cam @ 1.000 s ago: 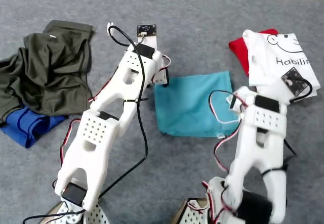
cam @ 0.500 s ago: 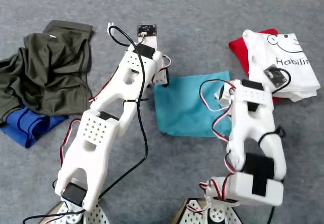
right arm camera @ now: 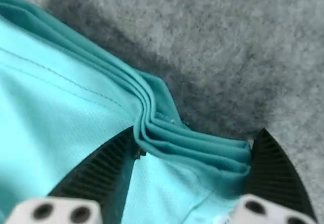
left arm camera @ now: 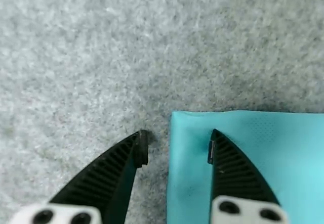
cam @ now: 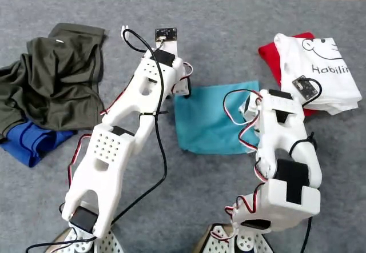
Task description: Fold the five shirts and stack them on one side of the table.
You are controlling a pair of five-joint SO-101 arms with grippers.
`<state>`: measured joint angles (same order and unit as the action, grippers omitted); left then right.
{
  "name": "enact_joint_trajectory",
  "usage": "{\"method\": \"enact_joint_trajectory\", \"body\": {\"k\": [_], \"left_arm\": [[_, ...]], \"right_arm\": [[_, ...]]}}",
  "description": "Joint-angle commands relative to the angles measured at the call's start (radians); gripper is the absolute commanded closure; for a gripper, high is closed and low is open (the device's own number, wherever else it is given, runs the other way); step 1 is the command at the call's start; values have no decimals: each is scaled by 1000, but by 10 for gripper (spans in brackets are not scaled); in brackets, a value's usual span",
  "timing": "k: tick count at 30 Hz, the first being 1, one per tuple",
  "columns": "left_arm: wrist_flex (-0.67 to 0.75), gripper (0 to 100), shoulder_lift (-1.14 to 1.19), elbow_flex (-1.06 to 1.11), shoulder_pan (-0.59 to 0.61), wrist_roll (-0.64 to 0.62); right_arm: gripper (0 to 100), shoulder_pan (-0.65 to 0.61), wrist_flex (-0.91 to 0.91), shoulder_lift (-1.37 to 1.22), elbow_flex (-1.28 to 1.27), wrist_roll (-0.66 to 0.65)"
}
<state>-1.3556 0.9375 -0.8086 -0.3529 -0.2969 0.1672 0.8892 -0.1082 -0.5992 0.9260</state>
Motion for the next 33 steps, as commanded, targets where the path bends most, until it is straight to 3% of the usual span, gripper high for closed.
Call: {"method": "enact_joint_trajectory", "body": {"k": [1, 19, 27, 33], "left_arm": [[3, 801, 2, -21, -11, 0], [3, 801, 2, -21, -11, 2], [3, 801, 2, -21, -11, 2], [3, 801, 2, -21, -11, 2]], "right_arm": [[663, -4, -3, -10, 10, 8], [666, 36, 69, -15, 7, -28], [917, 36, 69, -10, 12, -86], [900, 36, 69, -10, 10, -91]]}}
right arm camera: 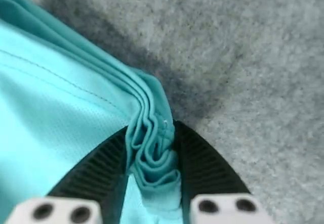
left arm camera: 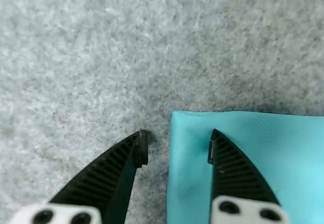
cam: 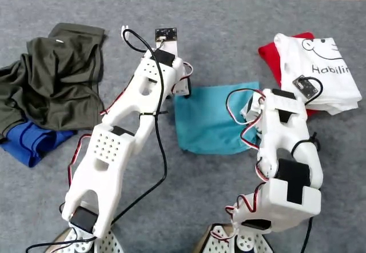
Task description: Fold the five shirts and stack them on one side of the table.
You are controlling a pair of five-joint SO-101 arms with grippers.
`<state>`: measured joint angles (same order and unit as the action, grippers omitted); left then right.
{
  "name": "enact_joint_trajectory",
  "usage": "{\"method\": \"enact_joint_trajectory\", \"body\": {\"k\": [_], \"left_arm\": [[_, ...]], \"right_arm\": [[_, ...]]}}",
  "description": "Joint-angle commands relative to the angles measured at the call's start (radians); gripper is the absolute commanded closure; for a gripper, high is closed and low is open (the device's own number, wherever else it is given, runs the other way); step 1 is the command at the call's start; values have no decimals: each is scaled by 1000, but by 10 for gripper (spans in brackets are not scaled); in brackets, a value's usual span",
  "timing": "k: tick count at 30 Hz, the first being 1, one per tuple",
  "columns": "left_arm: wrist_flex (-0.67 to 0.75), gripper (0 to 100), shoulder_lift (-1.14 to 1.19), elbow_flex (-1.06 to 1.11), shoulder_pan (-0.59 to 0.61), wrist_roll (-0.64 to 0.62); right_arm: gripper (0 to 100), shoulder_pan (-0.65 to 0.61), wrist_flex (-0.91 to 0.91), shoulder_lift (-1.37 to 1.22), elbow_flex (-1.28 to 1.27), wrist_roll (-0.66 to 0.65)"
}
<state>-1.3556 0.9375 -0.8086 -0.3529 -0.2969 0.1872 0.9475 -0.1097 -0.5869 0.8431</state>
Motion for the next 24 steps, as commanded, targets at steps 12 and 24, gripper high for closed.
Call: {"method": "enact_joint_trajectory", "body": {"k": [12, 24], "left_arm": [[2, 801, -4, -21, 5, -9], [2, 861, 2, -106, 5, -64]], "right_arm": [[955, 22, 11, -8, 1, -9], [955, 36, 11, -10, -5, -29]]}}
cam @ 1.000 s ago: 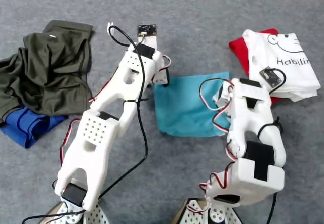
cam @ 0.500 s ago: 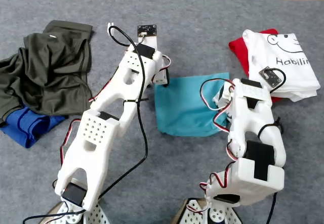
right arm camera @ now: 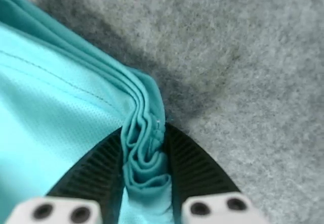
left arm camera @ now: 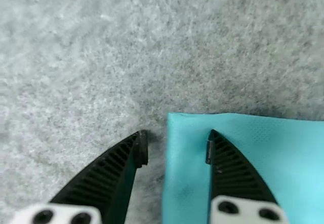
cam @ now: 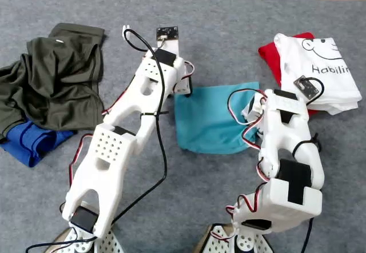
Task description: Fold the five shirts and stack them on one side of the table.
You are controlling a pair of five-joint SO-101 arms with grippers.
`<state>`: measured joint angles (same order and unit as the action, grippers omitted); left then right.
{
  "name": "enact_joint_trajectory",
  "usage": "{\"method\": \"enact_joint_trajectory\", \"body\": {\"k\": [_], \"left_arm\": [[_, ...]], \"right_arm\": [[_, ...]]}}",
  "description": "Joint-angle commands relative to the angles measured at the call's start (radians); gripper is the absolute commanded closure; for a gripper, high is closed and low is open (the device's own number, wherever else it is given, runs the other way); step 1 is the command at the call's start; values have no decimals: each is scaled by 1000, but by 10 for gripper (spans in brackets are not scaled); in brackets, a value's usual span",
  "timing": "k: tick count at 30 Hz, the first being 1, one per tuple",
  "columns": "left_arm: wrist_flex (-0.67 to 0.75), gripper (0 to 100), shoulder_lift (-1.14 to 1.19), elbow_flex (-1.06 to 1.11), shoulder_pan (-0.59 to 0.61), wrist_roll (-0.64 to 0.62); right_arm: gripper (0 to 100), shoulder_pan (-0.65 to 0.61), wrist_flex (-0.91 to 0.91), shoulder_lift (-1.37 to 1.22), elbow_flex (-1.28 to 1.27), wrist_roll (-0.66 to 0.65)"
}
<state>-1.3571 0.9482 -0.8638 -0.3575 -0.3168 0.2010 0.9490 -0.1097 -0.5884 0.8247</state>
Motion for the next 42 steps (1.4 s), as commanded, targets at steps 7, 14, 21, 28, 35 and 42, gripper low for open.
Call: {"method": "enact_joint_trajectory", "body": {"k": [7, 14, 21, 28, 35, 42], "left_arm": [[3, 981, 42, -60, -17, -152], [-3, 982, 48, -147, -15, -170], [-121, 982, 58, -465, -44, -173], [-130, 982, 58, -637, -89, -173], [-5, 982, 56, -669, -146, -173], [229, 982, 58, -661, -199, -173]], "right_arm": [[955, 15, 11, -13, -4, -11], [961, 15, 54, -4, 22, -44], [995, 22, 160, 147, 108, -63], [995, 25, 157, 292, 108, -74], [995, 153, 140, 317, 194, -72], [995, 271, 75, 211, 363, -74]]}}
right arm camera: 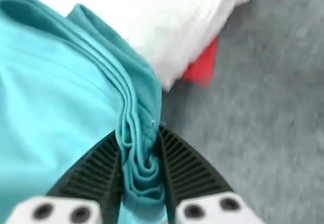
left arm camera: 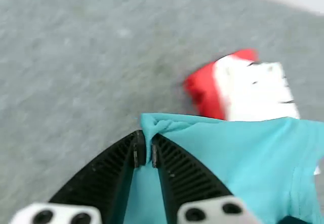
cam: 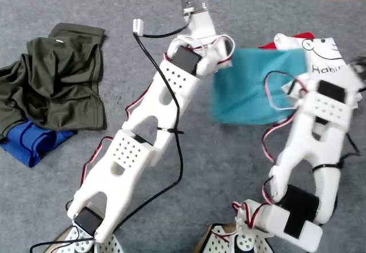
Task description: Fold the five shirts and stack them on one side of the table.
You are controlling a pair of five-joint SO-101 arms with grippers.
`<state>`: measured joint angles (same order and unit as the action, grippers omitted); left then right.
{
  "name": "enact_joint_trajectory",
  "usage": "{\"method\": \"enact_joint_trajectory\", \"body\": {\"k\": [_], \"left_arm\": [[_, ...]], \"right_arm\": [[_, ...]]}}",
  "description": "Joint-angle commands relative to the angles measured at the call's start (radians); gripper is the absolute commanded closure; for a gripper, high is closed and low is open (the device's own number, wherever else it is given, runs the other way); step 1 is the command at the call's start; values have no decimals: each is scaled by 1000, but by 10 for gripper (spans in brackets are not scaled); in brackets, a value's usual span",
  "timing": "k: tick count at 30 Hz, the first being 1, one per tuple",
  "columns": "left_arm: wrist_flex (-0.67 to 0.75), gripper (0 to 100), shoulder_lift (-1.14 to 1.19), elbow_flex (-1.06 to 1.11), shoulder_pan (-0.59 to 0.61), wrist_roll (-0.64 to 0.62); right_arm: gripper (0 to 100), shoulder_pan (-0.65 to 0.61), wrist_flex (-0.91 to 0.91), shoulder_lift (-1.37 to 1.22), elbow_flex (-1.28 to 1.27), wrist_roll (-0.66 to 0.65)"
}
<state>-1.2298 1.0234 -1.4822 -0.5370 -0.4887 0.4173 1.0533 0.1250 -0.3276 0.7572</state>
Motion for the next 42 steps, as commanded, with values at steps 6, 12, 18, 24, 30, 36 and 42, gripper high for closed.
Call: {"method": "enact_joint_trajectory", "body": {"k": [6, 12, 18, 24, 30, 36, 42], "left_arm": [[313, 982, -16, -35, -29, 2], [555, 982, -16, 161, -60, 64], [839, 982, -16, 333, -107, 175], [991, 982, -7, 370, -103, 233], [999, 982, 93, 308, -91, 284], [999, 960, 202, 192, -92, 299], [991, 933, 222, 176, -80, 296]], "right_arm": [[995, 120, -32, -163, 288, -6], [995, 173, -32, -358, 498, 3], [995, 228, -32, -532, 704, 3], [995, 239, -32, -696, 883, -3], [995, 243, -28, -868, 1092, -3], [995, 259, -23, -972, 1254, -6], [995, 259, -25, -1027, 1305, -26]]}}
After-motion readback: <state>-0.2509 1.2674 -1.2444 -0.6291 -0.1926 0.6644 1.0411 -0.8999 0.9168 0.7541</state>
